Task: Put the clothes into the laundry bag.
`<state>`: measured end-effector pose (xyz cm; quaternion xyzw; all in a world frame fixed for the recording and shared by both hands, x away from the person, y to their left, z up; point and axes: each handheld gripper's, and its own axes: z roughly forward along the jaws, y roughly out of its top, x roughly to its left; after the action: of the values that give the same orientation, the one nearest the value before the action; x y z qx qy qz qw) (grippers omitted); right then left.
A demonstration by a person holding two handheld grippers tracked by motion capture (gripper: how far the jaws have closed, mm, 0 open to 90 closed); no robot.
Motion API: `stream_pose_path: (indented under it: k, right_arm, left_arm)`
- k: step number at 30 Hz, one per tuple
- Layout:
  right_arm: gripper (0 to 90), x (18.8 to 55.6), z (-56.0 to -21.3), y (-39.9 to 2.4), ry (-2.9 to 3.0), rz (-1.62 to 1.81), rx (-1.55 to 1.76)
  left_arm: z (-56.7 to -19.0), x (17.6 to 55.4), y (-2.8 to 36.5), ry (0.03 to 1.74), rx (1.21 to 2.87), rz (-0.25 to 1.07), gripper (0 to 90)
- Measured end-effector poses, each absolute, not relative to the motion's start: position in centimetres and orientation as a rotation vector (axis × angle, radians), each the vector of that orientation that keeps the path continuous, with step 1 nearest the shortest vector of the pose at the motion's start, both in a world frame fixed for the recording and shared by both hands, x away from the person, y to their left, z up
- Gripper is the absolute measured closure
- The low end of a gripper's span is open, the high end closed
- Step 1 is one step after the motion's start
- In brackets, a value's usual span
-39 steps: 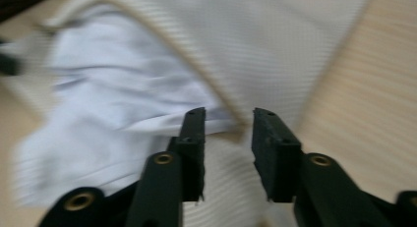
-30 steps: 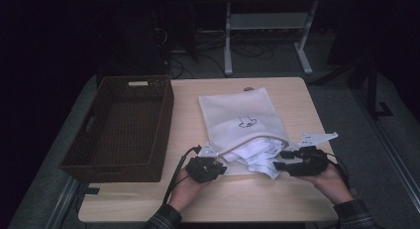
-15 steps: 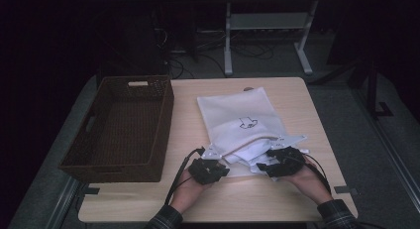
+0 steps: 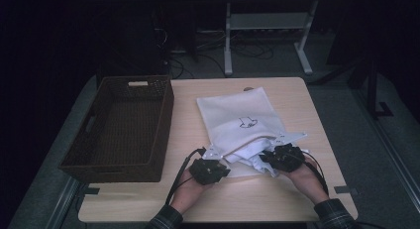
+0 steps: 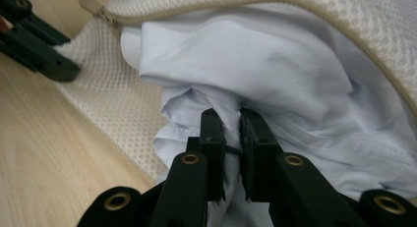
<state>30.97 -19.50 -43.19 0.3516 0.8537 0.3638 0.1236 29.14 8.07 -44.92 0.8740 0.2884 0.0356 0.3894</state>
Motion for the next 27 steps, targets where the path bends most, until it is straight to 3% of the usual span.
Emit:
stream_pose_path:
  k: [24, 27]
  right_arm:
    - [80.8, 33.9, -42.5, -17.8, 2.440, 1.122, 1.048]
    - [73.9, 33.8, -42.6, -17.8, 2.435, 1.116, 1.036]
  left_arm:
    - [-44.9, 29.1, 7.9, 0.711, 2.241, 0.080, 85.8]
    - [-44.9, 29.1, 8.0, 0.715, 2.239, 0.076, 85.8]
